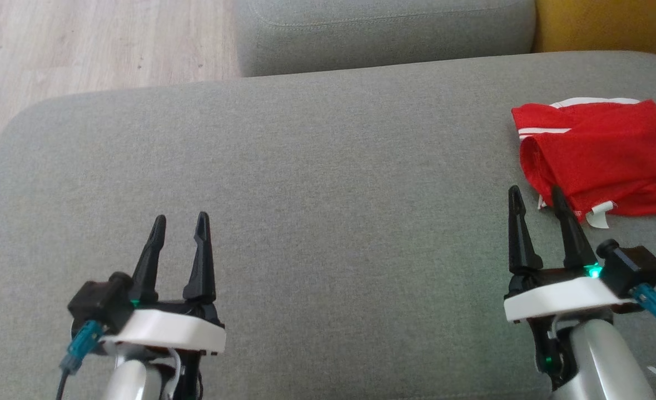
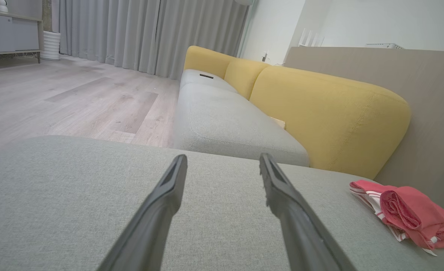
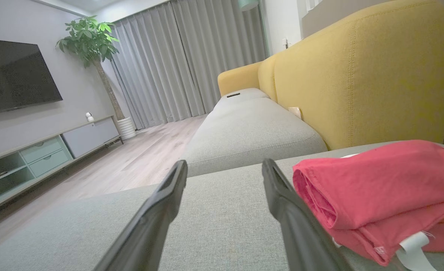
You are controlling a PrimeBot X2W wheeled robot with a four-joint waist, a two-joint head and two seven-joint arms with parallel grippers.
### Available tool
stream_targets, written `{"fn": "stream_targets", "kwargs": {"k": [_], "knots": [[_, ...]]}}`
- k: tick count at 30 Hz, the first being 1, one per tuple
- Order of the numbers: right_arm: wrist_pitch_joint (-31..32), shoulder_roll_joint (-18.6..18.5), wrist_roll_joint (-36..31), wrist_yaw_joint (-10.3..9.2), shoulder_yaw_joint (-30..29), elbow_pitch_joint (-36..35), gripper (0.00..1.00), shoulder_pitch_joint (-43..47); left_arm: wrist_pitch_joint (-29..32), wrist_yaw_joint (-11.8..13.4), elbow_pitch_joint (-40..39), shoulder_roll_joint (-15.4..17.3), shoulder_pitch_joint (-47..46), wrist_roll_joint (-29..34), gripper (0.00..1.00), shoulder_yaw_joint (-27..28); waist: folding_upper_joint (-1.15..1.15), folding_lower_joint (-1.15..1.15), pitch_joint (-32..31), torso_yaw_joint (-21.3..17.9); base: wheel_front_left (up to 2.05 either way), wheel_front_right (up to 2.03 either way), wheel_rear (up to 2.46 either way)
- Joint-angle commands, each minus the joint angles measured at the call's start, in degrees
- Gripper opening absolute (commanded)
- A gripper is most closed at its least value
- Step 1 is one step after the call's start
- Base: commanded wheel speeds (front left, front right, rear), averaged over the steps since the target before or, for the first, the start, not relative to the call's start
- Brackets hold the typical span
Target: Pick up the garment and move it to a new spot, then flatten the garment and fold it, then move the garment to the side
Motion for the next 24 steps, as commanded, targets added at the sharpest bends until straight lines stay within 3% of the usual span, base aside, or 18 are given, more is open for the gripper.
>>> {"fn": "stream_targets", "kwargs": {"k": [1, 24], "knots": [[-0.7, 0.0, 0.3, -0.05, 1.6, -2.1, 1.00, -1.1, -0.3, 0.3, -1.7, 0.4, -2.4, 0.5, 1.00, 2.0, 0.00, 0.00, 0.0, 0.0, 0.00, 0.00, 0.00], [-0.7, 0.0, 1.1, -0.05, 2.3, -2.3, 1.00, -1.5, -0.3, 2.6, -2.6, 0.4, -2.5, 2.0, 1.00, 3.9, 0.00, 0.00, 0.5, -0.3, 0.00, 0.00, 0.00]]}}
